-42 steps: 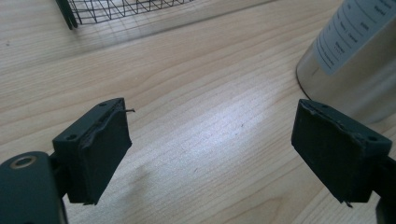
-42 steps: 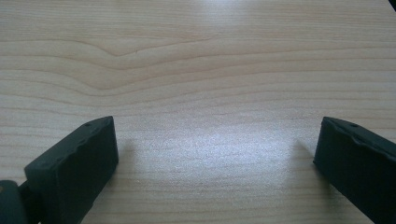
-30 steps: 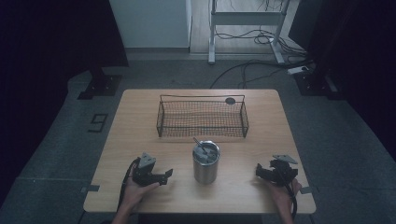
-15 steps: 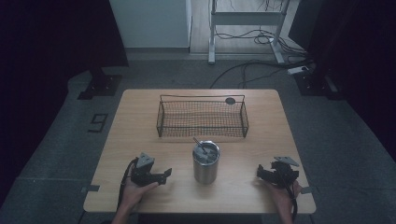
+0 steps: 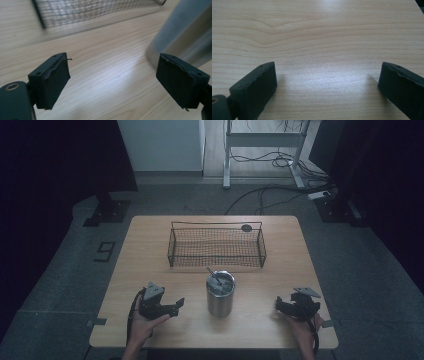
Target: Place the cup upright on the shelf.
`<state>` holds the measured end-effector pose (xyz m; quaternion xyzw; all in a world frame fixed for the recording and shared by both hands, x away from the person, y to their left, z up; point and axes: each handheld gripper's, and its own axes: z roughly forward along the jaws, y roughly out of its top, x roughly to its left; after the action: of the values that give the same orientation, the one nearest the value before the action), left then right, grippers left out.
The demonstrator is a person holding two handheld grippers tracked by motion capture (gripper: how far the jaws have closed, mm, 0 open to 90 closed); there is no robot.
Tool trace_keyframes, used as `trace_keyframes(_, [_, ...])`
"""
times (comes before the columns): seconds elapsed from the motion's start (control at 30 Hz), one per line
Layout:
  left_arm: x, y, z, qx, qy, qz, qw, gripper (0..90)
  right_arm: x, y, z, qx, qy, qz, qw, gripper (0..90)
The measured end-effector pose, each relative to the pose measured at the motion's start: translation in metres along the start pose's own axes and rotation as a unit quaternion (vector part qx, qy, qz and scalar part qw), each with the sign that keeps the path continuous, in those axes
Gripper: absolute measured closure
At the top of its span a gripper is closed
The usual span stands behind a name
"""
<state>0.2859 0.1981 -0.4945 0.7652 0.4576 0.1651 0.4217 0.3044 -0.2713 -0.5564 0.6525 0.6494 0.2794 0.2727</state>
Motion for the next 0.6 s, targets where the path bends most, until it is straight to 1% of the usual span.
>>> trace_keyframes(0.03, [-0.006,0.002,0.000,-0.007,-0.013,-0.002,0.9999,11.8,0.000,0.000,0.000,0.000,0.000,0.000,1.0000,1.7])
trace_keyframes(0.1, [-0.012,0.004,0.002,-0.005,-0.023,0.002,0.9997,11.5,0.000,0.000,0.000,0.000,0.000,0.000,1.0000,1.7])
trace_keyframes(0.17, [-0.018,0.006,0.005,-0.002,-0.028,0.010,0.9996,11.2,0.000,0.000,0.000,0.000,0.000,0.000,1.0000,1.7])
trace_keyframes(0.2, [-0.018,0.006,0.005,-0.002,-0.028,0.010,0.9996,10.9,0.000,0.000,0.000,0.000,0.000,0.000,1.0000,1.7])
trace_keyframes(0.23, [-0.023,0.009,0.007,-0.001,-0.033,0.013,0.9994,10.7,0.000,0.000,0.000,-0.001,0.000,0.000,1.0000,1.8])
trace_keyframes(0.27, [-0.023,0.009,0.007,-0.001,-0.033,0.013,0.9994,10.7,0.000,0.000,0.000,-0.001,0.000,0.000,1.0000,1.8])
trace_keyframes(0.4, [-0.030,0.012,0.008,-0.003,-0.041,0.014,0.9991,10.7,0.000,0.000,0.000,-0.001,-0.001,0.002,1.0000,2.0])
trace_keyframes(0.6, [-0.033,0.015,0.005,-0.006,-0.046,0.013,0.9989,10.5,0.000,0.000,0.000,-0.001,-0.001,0.001,1.0000,2.0])
